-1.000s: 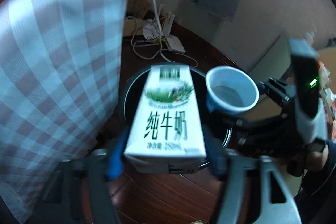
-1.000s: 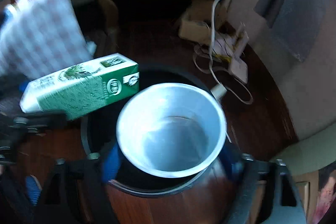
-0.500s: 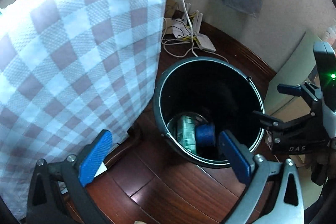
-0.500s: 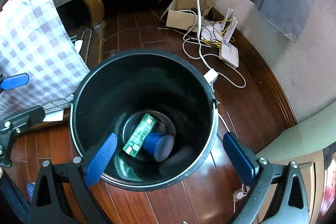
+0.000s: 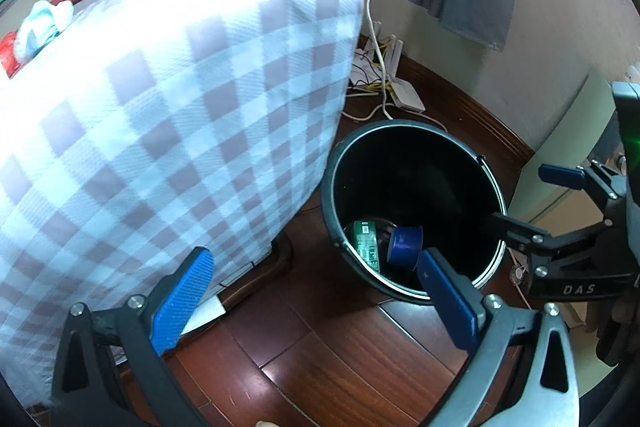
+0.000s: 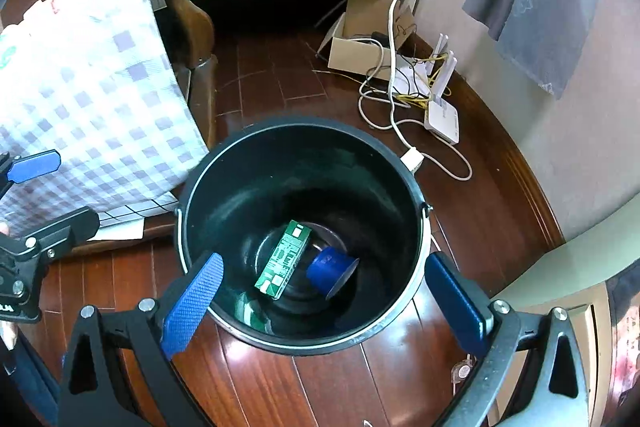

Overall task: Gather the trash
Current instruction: 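Open both grippers to drop the carton and bowl into the bin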

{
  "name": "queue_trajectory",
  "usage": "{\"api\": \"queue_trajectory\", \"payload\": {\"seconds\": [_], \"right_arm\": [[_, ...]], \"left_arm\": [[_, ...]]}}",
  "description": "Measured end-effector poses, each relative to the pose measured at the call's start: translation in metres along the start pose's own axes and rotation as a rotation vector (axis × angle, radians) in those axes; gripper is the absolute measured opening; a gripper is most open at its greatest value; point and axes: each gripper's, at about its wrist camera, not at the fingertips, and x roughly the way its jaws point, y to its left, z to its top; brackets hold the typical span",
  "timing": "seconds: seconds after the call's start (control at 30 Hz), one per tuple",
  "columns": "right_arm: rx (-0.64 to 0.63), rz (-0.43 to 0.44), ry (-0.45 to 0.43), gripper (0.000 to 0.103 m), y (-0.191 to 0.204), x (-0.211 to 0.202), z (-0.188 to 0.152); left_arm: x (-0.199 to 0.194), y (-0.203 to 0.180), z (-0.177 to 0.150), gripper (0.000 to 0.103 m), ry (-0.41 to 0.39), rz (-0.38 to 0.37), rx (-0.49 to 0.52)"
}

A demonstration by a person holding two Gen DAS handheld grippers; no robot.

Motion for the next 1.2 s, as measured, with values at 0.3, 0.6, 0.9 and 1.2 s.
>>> {"api": "queue_trajectory", "payload": {"seconds": [0.3,0.6,0.9,1.2], "right_arm": [[0.019,0.023,-0.069,0.102,0.017,-0.036,0.006],[0.043,0.027,-0.115,0.102,0.033,-0.061,0.018],[0.022,0.062,-0.191,0.102,0.064,-0.092,0.034],[-0.024,0.107,-0.24,0.102,0.102,-0.104,0.05]], "left_arm": [[-0.042,0.022,-0.009,0.102,-0.027,0.055,-0.027],[-0.078,0.039,-0.005,0.102,-0.072,0.088,-0.05],[-0.126,0.072,0.005,0.102,-0.146,0.135,-0.096],[-0.139,0.093,0.01,0.102,-0.189,0.182,-0.146]]}}
